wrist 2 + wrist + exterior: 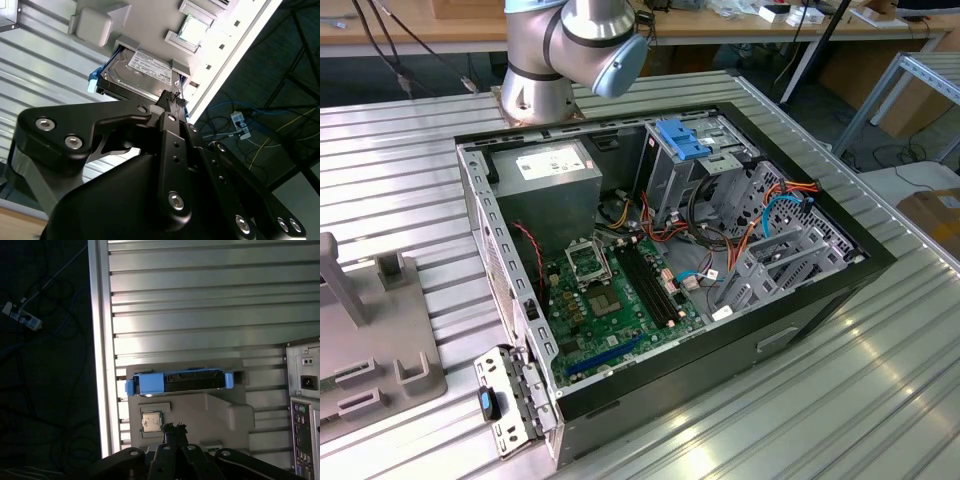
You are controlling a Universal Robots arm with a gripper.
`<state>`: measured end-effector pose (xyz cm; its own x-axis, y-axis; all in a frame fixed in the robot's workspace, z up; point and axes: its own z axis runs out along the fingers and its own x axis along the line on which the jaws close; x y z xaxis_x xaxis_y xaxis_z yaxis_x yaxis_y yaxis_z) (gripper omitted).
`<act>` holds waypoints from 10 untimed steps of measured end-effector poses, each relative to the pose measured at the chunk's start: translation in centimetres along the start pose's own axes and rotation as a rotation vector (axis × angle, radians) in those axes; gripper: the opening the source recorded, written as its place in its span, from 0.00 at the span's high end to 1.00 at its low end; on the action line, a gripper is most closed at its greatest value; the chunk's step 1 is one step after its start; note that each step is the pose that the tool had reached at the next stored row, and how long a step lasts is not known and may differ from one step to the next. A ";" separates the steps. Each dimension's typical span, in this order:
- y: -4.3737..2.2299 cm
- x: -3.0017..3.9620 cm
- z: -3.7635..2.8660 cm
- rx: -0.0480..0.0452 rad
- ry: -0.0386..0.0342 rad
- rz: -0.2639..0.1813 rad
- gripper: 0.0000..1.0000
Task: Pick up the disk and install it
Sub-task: 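Reach for the disk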
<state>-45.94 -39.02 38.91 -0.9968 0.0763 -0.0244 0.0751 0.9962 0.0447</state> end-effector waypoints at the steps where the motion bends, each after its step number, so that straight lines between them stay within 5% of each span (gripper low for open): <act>1: 0.23 0.02 0.02 -0.0001 0.0000 0.000 0.89; 6: 1.33 0.15 0.11 -0.0010 0.0000 0.000 0.89; 10: 1.42 0.16 0.12 -0.0012 0.0000 0.000 0.89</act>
<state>-45.99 -37.59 38.85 -0.9968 0.0763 -0.0244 0.0751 0.9961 0.0459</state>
